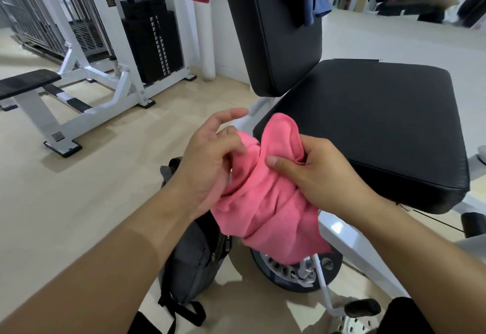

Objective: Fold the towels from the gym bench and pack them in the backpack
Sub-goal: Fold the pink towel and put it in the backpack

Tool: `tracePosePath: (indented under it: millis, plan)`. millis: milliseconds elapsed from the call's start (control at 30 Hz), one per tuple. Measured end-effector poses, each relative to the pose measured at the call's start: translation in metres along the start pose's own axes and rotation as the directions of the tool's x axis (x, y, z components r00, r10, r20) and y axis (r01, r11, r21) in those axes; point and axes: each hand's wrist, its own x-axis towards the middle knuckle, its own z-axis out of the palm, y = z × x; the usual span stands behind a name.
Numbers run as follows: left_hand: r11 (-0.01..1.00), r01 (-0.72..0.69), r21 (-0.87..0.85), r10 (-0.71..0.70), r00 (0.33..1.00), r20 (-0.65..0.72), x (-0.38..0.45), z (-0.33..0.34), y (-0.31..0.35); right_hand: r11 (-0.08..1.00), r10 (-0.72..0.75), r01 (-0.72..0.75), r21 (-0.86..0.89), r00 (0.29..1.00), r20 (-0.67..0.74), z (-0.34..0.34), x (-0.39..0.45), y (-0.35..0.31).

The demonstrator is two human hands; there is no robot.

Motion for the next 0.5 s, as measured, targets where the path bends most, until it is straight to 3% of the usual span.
tracePosePath:
  millis: [167, 233, 300, 367, 433, 500]
  plan:
    - [0.987, 0.039, -0.158, -0.021, 0.993, 0.115, -0.012, 0.009, 0.011, 0.993, -0.082, 0.088, -0.075, 0.994, 0.076, 0.007, -0.002, -0.007]
    - [0.992, 0.039, -0.117, -0.035, 0.999, 0.029, -0.012, 0.01, 0.014, 0.996, -0.075, 0.075, -0.052, 0.997, -0.001, 0.01, -0.002, -0.005]
    - [0.995, 0.095, 0.035, -0.089, 0.985, -0.148, -0.007, 0.002, 0.015, 0.993, -0.115, 0.112, -0.026, 0.984, -0.138, 0.013, -0.003, -0.003]
    - [0.95, 0.244, 0.196, -0.192, 0.949, -0.251, -0.001, -0.01, 0.015, 0.958, -0.285, 0.276, -0.072, 0.923, -0.26, 0.015, -0.006, -0.006]
    - [0.878, 0.39, 0.279, -0.347, 0.918, -0.19, -0.001, -0.018, 0.015, 0.86, -0.509, 0.488, -0.147, 0.818, -0.266, 0.017, -0.012, -0.006]
    - [0.848, 0.437, 0.3, -0.433, 0.897, -0.082, -0.004, -0.018, 0.013, 0.758, -0.652, 0.619, -0.204, 0.727, -0.215, 0.02, -0.015, -0.003]
